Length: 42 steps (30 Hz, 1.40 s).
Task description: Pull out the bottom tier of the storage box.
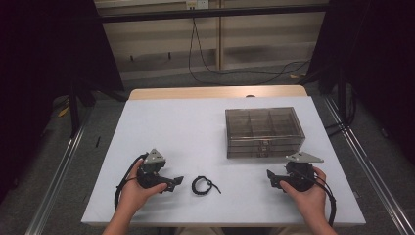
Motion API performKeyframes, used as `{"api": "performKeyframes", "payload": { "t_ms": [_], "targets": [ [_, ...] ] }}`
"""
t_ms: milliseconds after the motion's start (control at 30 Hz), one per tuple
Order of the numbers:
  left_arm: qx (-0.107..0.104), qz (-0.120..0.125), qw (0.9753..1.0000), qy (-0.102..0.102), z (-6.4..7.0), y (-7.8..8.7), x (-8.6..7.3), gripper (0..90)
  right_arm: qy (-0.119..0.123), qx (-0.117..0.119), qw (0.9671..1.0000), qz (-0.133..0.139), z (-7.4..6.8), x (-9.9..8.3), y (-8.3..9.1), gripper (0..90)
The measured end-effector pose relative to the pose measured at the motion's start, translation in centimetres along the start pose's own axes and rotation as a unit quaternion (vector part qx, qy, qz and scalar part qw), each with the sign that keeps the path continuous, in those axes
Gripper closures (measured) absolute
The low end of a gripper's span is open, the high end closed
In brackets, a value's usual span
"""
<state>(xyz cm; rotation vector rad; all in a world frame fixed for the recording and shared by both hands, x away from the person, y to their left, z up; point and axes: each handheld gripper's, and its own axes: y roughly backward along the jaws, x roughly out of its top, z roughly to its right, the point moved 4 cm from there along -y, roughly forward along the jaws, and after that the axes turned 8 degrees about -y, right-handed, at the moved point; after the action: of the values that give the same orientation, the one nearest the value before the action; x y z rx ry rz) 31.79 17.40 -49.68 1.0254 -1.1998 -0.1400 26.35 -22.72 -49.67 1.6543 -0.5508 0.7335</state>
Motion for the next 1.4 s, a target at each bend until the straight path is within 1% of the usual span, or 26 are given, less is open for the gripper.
{"api": "performKeyframes", "payload": {
  "t_ms": [400,567,600,633,667,700,833,900,933,1133,1167,1200,1300,1400],
  "targets": [
    [-0.004,-0.004,1.0,0.0,0.2,-0.1,-0.1,8.2,-0.003,0.007,1.0,-0.002,-0.9,0.4,-0.4,11.0],
    [-0.002,-0.001,1.0,-0.004,0.1,0.0,0.0,8.2,-0.006,0.009,0.9999,-0.006,-1.4,0.7,-0.7,11.0],
    [0.001,0.0,1.0,-0.006,0.0,0.0,0.0,8.2,-0.008,0.008,0.9999,-0.007,-1.5,0.7,-0.8,11.1],
    [-0.003,0.004,1.0,0.001,0.1,0.0,0.0,8.2,-0.009,0.009,0.9999,-0.008,-1.6,0.8,-0.9,11.1],
    [-0.004,0.004,1.0,0.002,0.1,0.0,0.0,8.2,-0.009,0.009,0.9999,-0.007,-1.6,0.8,-0.9,11.1],
    [-0.003,0.007,1.0,0.002,0.1,0.0,0.0,8.2,-0.009,0.008,0.9999,-0.007,-1.7,0.9,-1.0,11.1],
    [-0.004,0.005,1.0,0.001,0.1,0.1,0.0,8.2,-0.007,0.01,0.9999,-0.008,-1.9,1.1,-1.2,11.1],
    [-0.004,0.004,1.0,0.0,0.2,0.1,0.0,8.2,-0.014,0.009,0.9998,-0.01,-2.1,1.2,-1.3,11.1],
    [-0.004,0.005,1.0,0.0,0.2,0.1,0.0,8.2,-0.01,0.01,0.9999,-0.009,-2.1,1.2,-1.4,11.2],
    [-0.003,0.006,1.0,0.001,0.1,0.1,0.0,8.2,-0.014,0.006,0.9998,-0.014,-2.3,1.3,-1.8,11.3],
    [-0.004,0.01,0.9999,0.005,0.2,0.0,0.0,8.2,-0.013,0.006,0.9998,-0.014,-2.3,1.3,-1.9,11.4],
    [-0.005,0.004,1.0,0.001,0.1,0.1,0.0,8.2,-0.012,0.004,0.9998,-0.016,-2.3,1.3,-1.9,11.6],
    [-0.004,0.005,1.0,-0.001,0.1,0.2,0.0,8.3,-0.022,0.0,0.9997,-0.014,-2.3,1.5,-2.1,12.2],
    [-0.004,0.005,1.0,-0.001,0.1,0.2,0.0,8.3,-0.025,-0.003,0.9996,-0.015,-2.3,1.7,-2.3,13.1]
  ]
}}
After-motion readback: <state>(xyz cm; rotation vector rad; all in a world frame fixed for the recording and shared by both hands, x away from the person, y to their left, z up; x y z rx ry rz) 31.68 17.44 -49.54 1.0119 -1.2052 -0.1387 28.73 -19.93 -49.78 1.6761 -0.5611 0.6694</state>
